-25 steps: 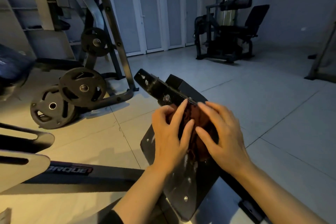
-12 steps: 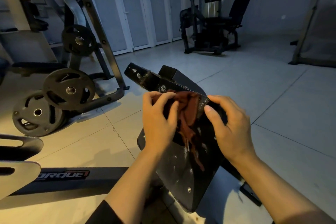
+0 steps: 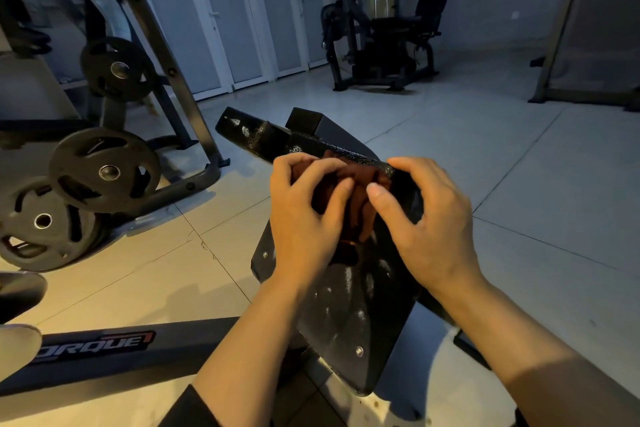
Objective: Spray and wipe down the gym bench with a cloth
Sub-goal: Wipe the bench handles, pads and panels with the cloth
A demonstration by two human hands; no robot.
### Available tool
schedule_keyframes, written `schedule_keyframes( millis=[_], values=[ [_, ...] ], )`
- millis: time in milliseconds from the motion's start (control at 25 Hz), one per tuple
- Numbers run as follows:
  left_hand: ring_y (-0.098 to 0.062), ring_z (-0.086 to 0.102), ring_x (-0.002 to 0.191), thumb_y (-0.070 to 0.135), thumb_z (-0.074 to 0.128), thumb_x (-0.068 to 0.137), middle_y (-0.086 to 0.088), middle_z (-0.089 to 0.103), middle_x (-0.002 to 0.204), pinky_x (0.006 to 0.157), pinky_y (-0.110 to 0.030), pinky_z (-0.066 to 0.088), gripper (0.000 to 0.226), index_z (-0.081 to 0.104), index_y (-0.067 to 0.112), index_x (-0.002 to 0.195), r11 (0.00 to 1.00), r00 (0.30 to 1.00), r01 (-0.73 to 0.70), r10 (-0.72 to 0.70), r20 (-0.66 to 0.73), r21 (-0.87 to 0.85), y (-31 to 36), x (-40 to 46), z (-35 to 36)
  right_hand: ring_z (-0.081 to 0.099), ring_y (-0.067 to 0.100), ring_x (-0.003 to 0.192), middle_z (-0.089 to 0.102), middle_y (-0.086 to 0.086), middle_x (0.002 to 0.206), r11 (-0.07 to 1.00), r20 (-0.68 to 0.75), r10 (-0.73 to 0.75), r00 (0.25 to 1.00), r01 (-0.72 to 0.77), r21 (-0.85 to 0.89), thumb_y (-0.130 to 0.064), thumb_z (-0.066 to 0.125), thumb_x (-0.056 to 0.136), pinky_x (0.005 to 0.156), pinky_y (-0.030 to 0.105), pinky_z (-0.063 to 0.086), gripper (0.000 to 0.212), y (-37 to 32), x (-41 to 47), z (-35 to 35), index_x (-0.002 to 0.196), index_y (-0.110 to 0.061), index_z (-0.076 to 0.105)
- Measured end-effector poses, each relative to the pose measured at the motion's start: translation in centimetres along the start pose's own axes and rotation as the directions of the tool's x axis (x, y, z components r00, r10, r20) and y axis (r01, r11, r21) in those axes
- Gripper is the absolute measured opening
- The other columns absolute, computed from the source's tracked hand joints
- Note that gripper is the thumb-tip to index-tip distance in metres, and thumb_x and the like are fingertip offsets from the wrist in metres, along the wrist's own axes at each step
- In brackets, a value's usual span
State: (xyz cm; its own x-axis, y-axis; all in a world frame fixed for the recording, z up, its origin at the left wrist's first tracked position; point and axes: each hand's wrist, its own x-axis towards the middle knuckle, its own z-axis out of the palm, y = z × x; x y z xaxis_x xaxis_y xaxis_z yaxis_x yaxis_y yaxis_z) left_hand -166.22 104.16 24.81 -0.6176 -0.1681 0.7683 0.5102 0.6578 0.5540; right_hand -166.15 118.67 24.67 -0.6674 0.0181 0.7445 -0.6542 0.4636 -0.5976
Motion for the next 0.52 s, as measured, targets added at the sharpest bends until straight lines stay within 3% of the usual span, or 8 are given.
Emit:
schedule_keyframes(
  millis=[80,200,280,400,520],
  values=[
    [-0.013,0.049,0.106,0.028,0.064,0.086,-0.003,0.048,0.11,0.086,-0.003,0.036,0.019,0.068,0.022,0.104,0.996,0.995,0.085,-0.085,-0.051,-0.007,0.2,0.4,0.4,0.052,0.008,0.097,0.056,-0.009,0.104,0.999,0.069,-0.029,0.997,0.032,-0.043,-0.052,0.059,0.078,0.086,0.042,0.051,0.051,0.3,-0.1,-0.3,0.117,-0.018,0.057],
    [-0.01,0.047,0.104,0.023,0.068,0.087,-0.001,0.048,0.109,0.083,-0.004,0.037,0.015,0.067,0.023,0.102,0.986,0.981,0.167,-0.168,-0.097,-0.025,0.9,0.6,1.0,0.053,0.011,0.103,0.059,-0.004,0.111,0.993,0.1,-0.054,0.993,0.064,-0.102,-0.033,0.077,0.069,0.088,0.046,0.051,0.059,0.9,-0.2,-0.7,0.122,-0.016,0.056],
    [-0.009,0.047,0.103,0.026,0.067,0.087,0.0,0.047,0.109,0.083,-0.011,0.04,0.016,0.068,0.022,0.102,0.995,0.992,0.096,-0.096,-0.081,-0.007,1.6,0.7,1.2,0.055,0.014,0.104,0.06,-0.003,0.111,0.993,0.094,-0.052,0.994,0.061,-0.1,-0.02,0.081,0.067,0.088,0.047,0.051,0.059,1.0,-0.1,-0.9,0.121,-0.015,0.057],
    [-0.014,0.049,0.102,0.031,0.064,0.085,-0.001,0.048,0.109,0.083,-0.023,0.046,0.021,0.069,0.02,0.102,0.995,0.996,-0.084,0.084,0.018,0.049,2.4,0.6,1.4,0.058,0.016,0.099,0.06,-0.005,0.106,0.995,0.093,-0.063,0.994,0.07,-0.069,-0.019,0.075,0.069,0.083,0.046,0.053,0.05,0.9,0.0,-1.0,0.116,-0.016,0.058],
    [-0.011,0.048,0.1,0.027,0.066,0.086,-0.001,0.048,0.107,0.085,-0.013,0.041,0.015,0.068,0.021,0.1,0.999,0.999,-0.023,0.024,-0.025,0.049,1.3,1.3,1.1,0.056,0.013,0.1,0.057,-0.009,0.106,0.993,0.075,-0.069,0.995,0.076,-0.094,-0.017,0.083,0.066,0.087,0.04,0.053,0.058,0.7,-0.2,-0.9,0.118,-0.015,0.059]
  ],
)
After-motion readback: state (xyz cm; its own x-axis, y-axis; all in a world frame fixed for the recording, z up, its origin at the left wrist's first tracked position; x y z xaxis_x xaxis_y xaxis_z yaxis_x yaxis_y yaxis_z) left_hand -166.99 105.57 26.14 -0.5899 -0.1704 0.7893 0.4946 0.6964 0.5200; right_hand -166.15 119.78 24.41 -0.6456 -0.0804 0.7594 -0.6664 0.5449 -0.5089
